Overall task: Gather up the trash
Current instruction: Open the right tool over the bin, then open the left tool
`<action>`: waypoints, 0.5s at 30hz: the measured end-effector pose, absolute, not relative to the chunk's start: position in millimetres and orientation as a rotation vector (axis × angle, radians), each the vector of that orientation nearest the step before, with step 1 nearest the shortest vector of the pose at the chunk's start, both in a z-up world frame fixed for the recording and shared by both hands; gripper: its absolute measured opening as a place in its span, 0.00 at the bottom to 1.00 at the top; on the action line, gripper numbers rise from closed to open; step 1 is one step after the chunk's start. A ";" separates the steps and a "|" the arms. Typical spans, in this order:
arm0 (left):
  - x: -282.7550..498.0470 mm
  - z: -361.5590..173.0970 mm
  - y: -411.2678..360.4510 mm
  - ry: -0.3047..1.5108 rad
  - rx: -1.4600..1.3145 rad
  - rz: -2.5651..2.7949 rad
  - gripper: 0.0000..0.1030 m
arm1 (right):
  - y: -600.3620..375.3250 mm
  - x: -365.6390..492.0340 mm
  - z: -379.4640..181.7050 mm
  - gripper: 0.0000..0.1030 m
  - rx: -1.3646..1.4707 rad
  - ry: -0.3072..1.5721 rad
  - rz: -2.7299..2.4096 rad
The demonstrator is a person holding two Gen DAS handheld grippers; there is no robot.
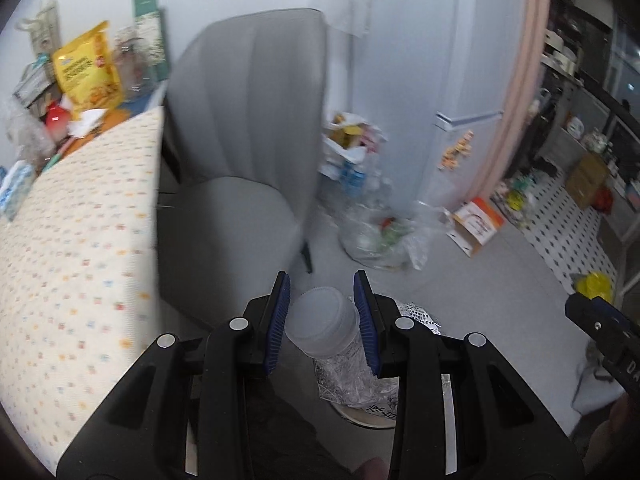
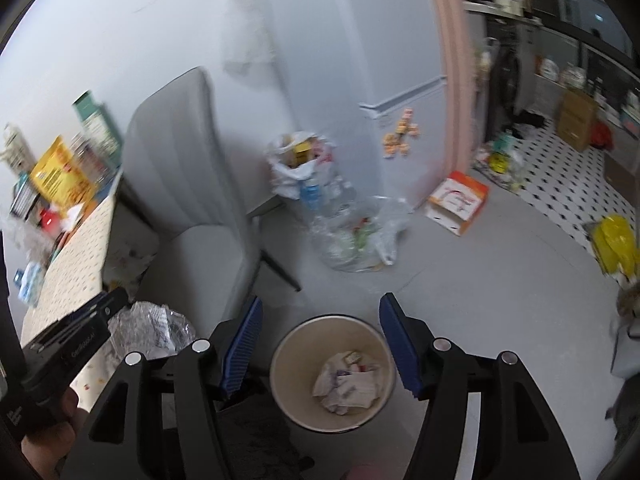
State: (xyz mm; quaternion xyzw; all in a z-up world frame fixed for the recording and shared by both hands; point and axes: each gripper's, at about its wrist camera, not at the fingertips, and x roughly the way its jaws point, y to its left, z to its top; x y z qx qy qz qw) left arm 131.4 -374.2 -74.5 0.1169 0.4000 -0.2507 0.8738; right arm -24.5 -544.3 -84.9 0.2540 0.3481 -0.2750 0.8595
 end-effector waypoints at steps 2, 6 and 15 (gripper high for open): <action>124.8 -75.1 -384.3 0.838 0.256 -0.560 0.40 | -552.6 -34.4 -87.2 0.58 0.551 0.731 -0.606; 115.4 -63.4 -387.6 0.787 0.240 -0.599 0.81 | -555.9 -42.2 -87.9 0.59 0.568 0.724 -0.616; 123.1 -46.7 -357.7 0.778 0.207 -0.526 0.91 | -534.0 -38.0 -71.2 0.74 0.522 0.706 -0.575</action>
